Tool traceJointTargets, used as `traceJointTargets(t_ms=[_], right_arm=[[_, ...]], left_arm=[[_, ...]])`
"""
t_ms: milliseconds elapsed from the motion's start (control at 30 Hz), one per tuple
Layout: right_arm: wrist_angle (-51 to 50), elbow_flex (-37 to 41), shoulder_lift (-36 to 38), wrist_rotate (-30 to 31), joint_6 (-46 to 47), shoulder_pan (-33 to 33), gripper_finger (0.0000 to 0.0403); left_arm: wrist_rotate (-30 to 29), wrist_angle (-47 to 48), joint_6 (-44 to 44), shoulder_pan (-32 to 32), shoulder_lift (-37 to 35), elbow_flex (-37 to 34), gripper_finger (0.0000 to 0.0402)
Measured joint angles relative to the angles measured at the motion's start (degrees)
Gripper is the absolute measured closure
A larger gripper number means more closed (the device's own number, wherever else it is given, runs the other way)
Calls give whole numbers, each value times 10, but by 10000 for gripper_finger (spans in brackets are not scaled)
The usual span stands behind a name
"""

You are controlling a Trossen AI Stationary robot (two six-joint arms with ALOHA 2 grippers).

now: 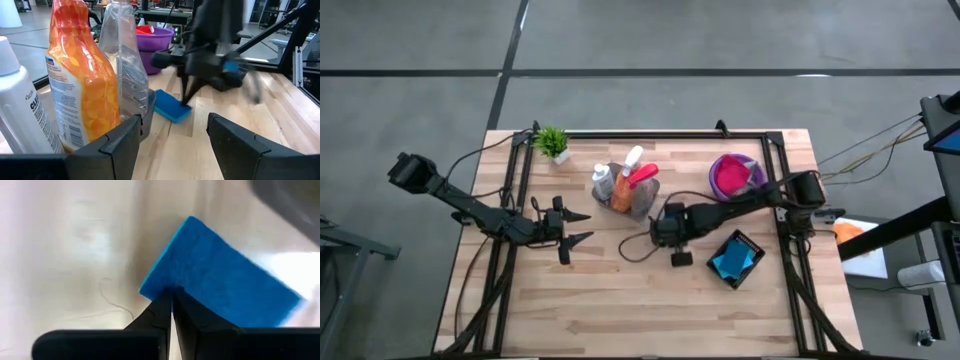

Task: Pick & Place Kitchen Items
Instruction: Put the blue sponge into the black basket

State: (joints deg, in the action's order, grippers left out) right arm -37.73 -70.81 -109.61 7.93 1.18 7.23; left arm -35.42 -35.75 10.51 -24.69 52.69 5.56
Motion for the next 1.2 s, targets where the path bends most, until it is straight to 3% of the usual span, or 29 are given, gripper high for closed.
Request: traceJointTargets(t_ms=[533,633,833,967,1067,1200], right_arm=[[-4,-24,27,23,105,118,377],[-3,-24,27,38,148,118,339],[-3,-23,26,98,154,118,205],[-2,-20,25,104,144,113,132],[-2,-19,18,115,143,109,103],[7,-19,-8,127,143,103,95]], left_arm=[[0,-4,0,0,0,0,171],[0,-4,0,0,0,0,171],[0,-4,0,0,0,0,171],[0,-4,0,0,0,0,171],[0,-4,0,0,0,0,171],[0,-3,1,0,0,0,171]])
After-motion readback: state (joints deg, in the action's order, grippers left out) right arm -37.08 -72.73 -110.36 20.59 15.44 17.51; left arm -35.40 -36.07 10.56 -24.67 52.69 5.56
